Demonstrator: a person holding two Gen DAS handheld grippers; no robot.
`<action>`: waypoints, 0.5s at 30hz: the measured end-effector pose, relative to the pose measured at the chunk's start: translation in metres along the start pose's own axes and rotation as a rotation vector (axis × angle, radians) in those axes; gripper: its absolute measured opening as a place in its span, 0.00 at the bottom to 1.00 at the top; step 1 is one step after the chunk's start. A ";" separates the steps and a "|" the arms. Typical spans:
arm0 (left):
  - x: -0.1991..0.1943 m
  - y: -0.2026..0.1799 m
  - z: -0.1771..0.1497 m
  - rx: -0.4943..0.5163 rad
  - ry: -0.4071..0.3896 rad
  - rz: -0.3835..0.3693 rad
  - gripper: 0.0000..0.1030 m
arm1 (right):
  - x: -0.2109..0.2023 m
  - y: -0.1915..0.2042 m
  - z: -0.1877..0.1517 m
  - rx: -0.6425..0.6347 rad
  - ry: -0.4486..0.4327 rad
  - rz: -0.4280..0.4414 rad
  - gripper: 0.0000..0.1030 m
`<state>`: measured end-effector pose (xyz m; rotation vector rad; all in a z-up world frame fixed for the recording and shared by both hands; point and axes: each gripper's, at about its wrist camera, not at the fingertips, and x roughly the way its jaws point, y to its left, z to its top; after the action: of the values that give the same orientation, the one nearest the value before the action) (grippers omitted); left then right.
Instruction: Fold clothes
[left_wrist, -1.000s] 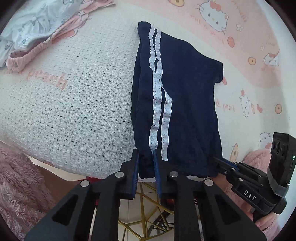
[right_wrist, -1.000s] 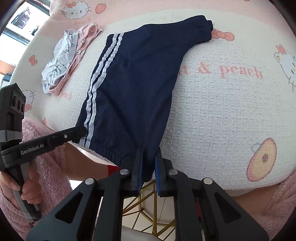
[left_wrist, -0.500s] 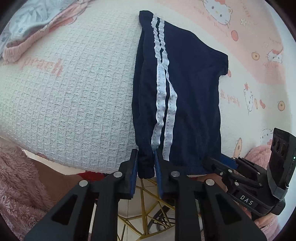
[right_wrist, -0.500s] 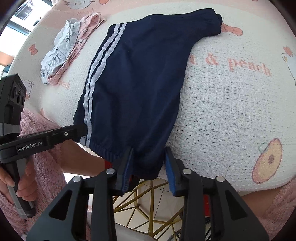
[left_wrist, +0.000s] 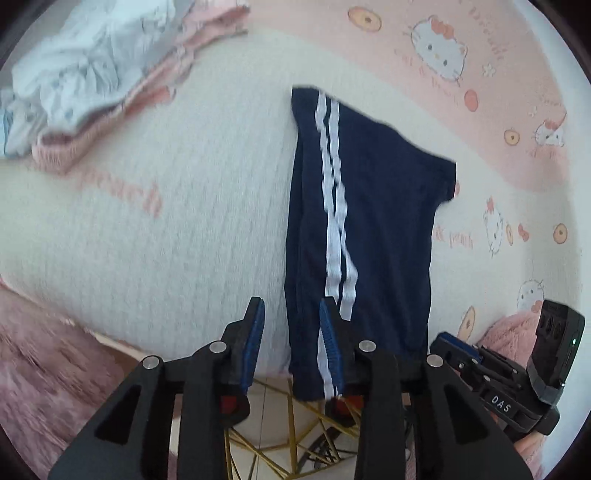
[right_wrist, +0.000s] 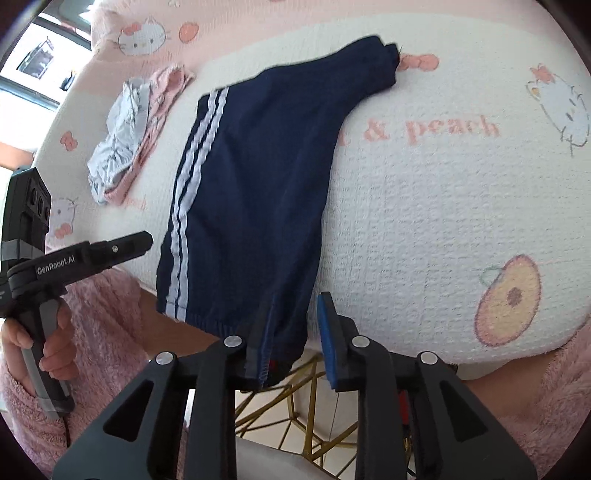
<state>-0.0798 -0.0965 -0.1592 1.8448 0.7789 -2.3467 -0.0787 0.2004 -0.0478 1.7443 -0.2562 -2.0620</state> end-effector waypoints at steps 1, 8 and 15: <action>-0.002 0.002 0.013 0.005 -0.013 -0.005 0.32 | -0.003 -0.001 0.005 0.009 -0.018 -0.004 0.24; 0.053 -0.018 0.114 0.088 -0.004 0.075 0.32 | -0.009 0.001 0.081 0.011 -0.135 -0.108 0.24; 0.078 -0.020 0.150 0.131 -0.003 0.070 0.10 | 0.026 -0.013 0.151 0.012 -0.123 -0.205 0.24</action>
<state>-0.2432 -0.1217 -0.2004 1.8840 0.5622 -2.4091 -0.2312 0.1808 -0.0473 1.7155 -0.1310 -2.3210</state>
